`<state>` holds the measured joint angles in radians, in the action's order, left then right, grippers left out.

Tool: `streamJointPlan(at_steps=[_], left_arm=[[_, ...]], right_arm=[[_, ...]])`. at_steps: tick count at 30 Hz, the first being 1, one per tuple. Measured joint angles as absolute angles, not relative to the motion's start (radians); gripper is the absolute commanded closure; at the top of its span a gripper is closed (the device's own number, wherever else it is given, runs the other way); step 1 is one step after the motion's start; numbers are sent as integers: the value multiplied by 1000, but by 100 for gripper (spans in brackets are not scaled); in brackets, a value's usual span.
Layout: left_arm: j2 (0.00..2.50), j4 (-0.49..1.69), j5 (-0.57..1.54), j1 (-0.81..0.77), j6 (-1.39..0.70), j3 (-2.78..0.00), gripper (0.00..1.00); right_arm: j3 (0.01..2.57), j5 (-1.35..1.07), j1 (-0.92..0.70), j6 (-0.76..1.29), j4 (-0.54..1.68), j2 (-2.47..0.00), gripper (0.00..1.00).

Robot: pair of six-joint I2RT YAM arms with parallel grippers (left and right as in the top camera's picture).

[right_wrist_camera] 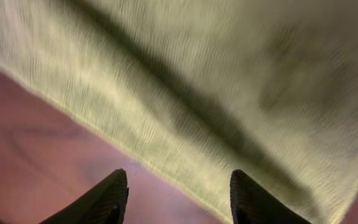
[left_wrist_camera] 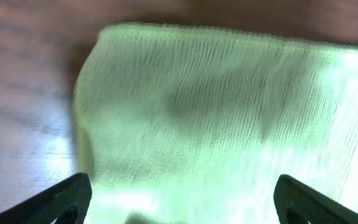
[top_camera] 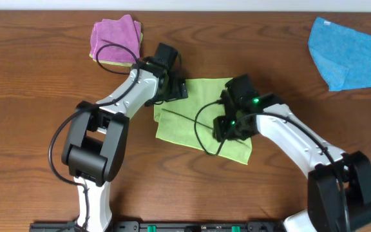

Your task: Fold the cloth

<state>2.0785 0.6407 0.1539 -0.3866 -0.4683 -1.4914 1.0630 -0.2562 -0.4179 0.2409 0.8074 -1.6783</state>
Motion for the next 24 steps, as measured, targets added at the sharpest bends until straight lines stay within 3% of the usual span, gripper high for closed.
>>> streamJointPlan(at_steps=[7,14,24], left_arm=[[1977,786,177,-363,-387,-1517,5],[1947,1032,238,-370,-349,-1526,5],[1947,913,282,-392,-219,-1391,5]], right_arm=[[1063,-230,-495,216,816,-1678,49],[1063,-72,-543,207,772,-1678,45],[1063,-73,-350,204,598,-1678,43]])
